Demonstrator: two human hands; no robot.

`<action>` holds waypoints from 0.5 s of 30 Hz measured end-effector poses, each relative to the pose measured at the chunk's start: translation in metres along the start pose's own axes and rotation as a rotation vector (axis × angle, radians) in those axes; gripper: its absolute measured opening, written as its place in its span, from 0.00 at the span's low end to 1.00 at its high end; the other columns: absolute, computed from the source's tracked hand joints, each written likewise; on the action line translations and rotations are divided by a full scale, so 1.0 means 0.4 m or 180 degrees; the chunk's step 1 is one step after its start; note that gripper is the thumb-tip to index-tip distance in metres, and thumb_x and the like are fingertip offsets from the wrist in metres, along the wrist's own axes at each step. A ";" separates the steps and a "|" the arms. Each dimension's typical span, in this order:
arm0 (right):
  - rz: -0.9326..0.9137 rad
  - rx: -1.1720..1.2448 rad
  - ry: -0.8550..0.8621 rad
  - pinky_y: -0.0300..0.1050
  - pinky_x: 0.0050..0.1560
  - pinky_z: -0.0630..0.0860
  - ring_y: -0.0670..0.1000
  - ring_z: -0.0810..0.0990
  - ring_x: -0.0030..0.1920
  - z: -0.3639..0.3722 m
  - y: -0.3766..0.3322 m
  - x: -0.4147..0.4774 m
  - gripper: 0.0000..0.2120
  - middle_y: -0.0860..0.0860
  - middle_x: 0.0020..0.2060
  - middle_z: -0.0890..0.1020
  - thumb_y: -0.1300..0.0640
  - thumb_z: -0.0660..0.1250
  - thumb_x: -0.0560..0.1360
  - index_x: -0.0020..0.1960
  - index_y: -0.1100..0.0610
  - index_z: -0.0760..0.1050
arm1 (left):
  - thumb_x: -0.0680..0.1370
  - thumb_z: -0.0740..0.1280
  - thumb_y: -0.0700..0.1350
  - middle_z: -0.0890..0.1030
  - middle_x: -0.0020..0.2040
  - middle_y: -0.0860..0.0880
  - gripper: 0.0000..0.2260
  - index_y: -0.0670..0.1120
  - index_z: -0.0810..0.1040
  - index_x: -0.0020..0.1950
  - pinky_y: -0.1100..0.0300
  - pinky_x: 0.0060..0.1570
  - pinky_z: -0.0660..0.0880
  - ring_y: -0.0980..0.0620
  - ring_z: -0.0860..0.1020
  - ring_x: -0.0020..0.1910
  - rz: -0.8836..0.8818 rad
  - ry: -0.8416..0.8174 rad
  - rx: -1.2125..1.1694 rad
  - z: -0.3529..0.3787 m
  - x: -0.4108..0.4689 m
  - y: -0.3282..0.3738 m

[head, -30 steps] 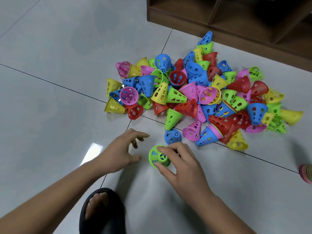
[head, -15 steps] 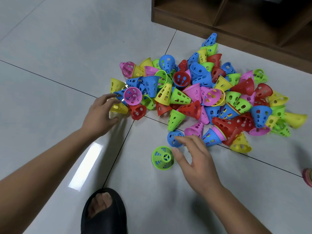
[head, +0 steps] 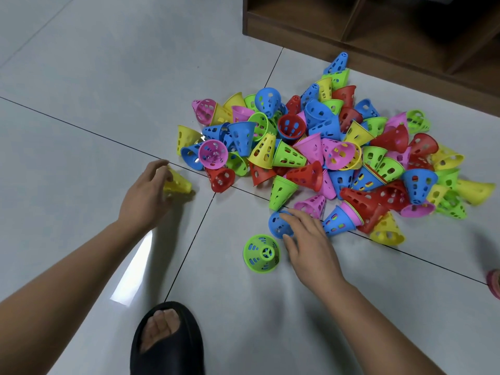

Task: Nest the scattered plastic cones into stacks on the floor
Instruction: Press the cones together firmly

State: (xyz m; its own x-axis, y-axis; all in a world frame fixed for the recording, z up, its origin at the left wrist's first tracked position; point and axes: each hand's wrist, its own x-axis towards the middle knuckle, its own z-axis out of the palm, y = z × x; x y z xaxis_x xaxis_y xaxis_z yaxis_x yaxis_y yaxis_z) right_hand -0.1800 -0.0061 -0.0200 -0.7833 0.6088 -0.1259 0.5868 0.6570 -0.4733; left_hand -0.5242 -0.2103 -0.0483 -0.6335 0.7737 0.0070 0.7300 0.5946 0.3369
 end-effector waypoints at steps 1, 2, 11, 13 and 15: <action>-0.0020 0.0005 0.0025 0.53 0.69 0.74 0.55 0.73 0.66 0.006 0.004 -0.003 0.19 0.48 0.70 0.76 0.61 0.70 0.80 0.71 0.52 0.77 | 0.70 0.79 0.38 0.68 0.77 0.51 0.23 0.48 0.70 0.56 0.50 0.40 0.77 0.37 0.80 0.49 -0.0034 0.0028 -0.0011 0.001 -0.003 0.000; -0.0035 0.0019 0.0030 0.53 0.67 0.76 0.55 0.74 0.64 0.012 0.008 -0.005 0.18 0.48 0.67 0.77 0.62 0.71 0.79 0.67 0.53 0.78 | 0.70 0.79 0.38 0.68 0.77 0.52 0.23 0.49 0.69 0.55 0.50 0.39 0.77 0.37 0.79 0.47 -0.0068 0.0020 -0.0021 0.004 -0.006 -0.001; 0.0445 0.0519 -0.0024 0.48 0.67 0.75 0.51 0.75 0.67 0.023 0.029 -0.038 0.24 0.48 0.65 0.80 0.58 0.75 0.78 0.72 0.51 0.75 | 0.73 0.80 0.51 0.79 0.57 0.53 0.23 0.52 0.73 0.61 0.48 0.43 0.77 0.43 0.78 0.48 -0.0355 0.0089 -0.0558 -0.026 -0.054 0.067; 0.0509 0.0671 0.0111 0.47 0.64 0.75 0.49 0.75 0.67 0.005 0.016 -0.045 0.23 0.46 0.64 0.80 0.54 0.73 0.80 0.73 0.48 0.74 | 0.74 0.80 0.48 0.80 0.57 0.55 0.23 0.54 0.72 0.63 0.49 0.46 0.78 0.45 0.79 0.49 -0.0441 0.0166 -0.0804 -0.043 -0.071 0.106; 0.0586 0.0812 0.0313 0.47 0.63 0.74 0.48 0.73 0.66 -0.025 -0.006 -0.049 0.23 0.45 0.65 0.79 0.51 0.71 0.82 0.75 0.48 0.72 | 0.74 0.80 0.47 0.81 0.58 0.57 0.25 0.55 0.71 0.65 0.51 0.47 0.78 0.50 0.80 0.50 -0.0460 0.0199 -0.1100 -0.058 -0.091 0.150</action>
State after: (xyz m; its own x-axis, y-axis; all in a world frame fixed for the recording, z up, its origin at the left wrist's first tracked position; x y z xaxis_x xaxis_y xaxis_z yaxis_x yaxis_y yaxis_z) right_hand -0.1638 -0.0152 -0.0080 -0.6379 0.7552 -0.1508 0.6366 0.4069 -0.6552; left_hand -0.4635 -0.2078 -0.0064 -0.7459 0.6659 -0.0099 0.5090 0.5797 0.6363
